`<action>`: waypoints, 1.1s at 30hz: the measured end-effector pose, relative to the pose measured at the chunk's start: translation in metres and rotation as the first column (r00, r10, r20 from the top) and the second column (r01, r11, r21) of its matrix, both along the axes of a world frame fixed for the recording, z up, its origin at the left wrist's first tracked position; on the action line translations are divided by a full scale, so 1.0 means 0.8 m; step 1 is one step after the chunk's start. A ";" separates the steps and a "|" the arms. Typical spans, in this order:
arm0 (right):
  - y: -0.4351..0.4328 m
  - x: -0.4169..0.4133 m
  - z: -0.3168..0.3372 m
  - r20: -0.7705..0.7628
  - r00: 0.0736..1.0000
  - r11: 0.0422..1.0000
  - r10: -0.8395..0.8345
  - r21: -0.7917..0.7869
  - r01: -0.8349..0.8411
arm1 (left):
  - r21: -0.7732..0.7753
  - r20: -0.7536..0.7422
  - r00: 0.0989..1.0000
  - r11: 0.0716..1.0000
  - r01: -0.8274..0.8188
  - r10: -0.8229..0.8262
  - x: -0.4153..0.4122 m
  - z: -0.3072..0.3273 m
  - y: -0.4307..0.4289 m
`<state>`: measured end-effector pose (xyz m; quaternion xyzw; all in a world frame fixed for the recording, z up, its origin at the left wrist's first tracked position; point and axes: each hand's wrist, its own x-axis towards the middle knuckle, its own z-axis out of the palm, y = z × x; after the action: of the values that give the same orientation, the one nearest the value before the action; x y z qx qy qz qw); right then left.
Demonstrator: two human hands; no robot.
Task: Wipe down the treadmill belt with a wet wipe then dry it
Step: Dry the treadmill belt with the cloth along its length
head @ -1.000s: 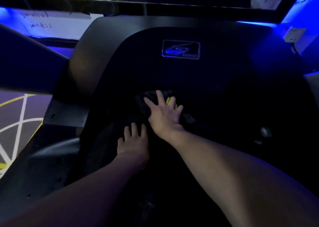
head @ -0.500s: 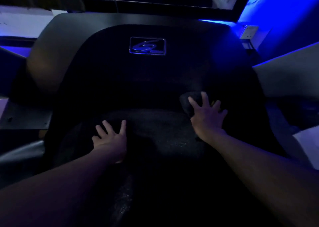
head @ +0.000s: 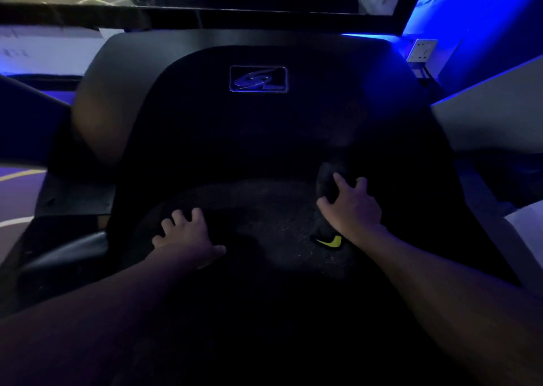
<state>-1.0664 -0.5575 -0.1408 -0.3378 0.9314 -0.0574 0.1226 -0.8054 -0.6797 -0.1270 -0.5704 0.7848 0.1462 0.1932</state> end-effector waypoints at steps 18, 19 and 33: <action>-0.103 0.114 -0.009 -0.006 0.997 0.994 0.076 -0.079 -0.076 | -0.172 -0.474 0.872 0.984 0.039 -0.118 0.076 -0.018 -0.048; -0.110 0.123 -0.008 -0.003 0.996 0.992 0.087 -0.088 -0.087 | -0.173 -0.461 0.879 0.984 0.046 -0.123 0.082 -0.017 -0.049; -0.204 0.269 0.016 0.344 0.825 0.894 0.448 -0.167 -0.416 | 0.066 -0.553 0.822 0.991 -0.115 0.132 0.110 -0.007 -0.056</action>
<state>-0.8516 -0.7204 -0.1277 -0.5275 0.7866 -0.1309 0.2931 -0.7171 -0.7246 -0.1322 -0.5499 0.7661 0.3297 -0.0448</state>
